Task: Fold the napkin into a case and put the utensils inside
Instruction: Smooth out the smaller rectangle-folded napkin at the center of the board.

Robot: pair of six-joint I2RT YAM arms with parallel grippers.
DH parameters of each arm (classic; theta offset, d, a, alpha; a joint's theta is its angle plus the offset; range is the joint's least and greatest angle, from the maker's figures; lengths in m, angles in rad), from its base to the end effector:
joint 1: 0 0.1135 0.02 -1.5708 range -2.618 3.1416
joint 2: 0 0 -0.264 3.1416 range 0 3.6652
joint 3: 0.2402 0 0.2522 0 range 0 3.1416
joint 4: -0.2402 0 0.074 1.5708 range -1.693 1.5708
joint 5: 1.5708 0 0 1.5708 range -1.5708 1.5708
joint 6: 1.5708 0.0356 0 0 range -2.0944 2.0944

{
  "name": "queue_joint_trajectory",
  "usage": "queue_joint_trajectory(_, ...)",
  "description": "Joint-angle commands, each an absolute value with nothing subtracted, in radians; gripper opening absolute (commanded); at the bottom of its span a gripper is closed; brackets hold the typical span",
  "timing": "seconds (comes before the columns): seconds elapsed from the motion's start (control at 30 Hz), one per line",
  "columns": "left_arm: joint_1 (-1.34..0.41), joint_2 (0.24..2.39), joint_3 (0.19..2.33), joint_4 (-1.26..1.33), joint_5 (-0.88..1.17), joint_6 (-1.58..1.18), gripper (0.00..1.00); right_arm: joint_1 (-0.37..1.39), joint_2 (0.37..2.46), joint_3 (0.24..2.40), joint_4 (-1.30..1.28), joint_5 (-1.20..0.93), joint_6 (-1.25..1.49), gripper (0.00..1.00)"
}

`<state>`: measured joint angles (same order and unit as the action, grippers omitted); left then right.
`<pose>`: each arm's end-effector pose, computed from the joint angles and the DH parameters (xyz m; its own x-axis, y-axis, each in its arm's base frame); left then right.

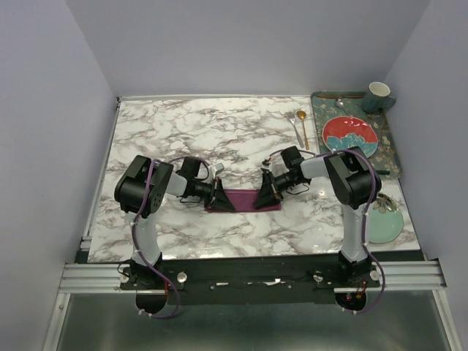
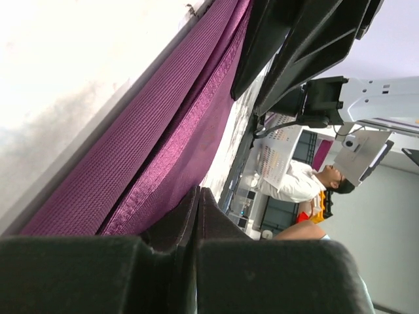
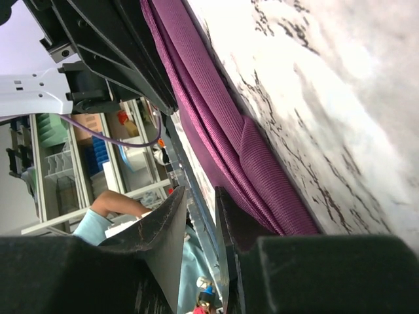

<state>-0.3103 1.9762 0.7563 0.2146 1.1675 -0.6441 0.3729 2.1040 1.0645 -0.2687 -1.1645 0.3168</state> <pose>0.2869 -0.1264 0.0724 -0.9967 0.0721 0.0378 -0.0117 0.3333 -0.9427 0.3167 0.1590 0.0750 -0.9686 -0.2467 0.0297 -0.0677 0.3768 0.9238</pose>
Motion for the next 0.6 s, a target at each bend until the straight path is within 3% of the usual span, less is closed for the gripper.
queue_joint_trajectory(0.0,-0.296,1.993,0.727,0.115,1.115,-0.568,0.07,0.412,2.140,1.042,-0.360,-0.985,0.249,0.33)
queue_joint_trajectory(0.3,-0.298,1.855,0.733,-0.080,1.143,-0.381,0.08,0.508,2.059,1.011,-0.371,-1.040,0.267,0.34)
queue_joint_trajectory(0.57,-0.324,1.661,0.932,-0.336,1.117,-0.031,0.18,0.465,1.861,1.058,-0.420,-1.137,0.285,0.41)
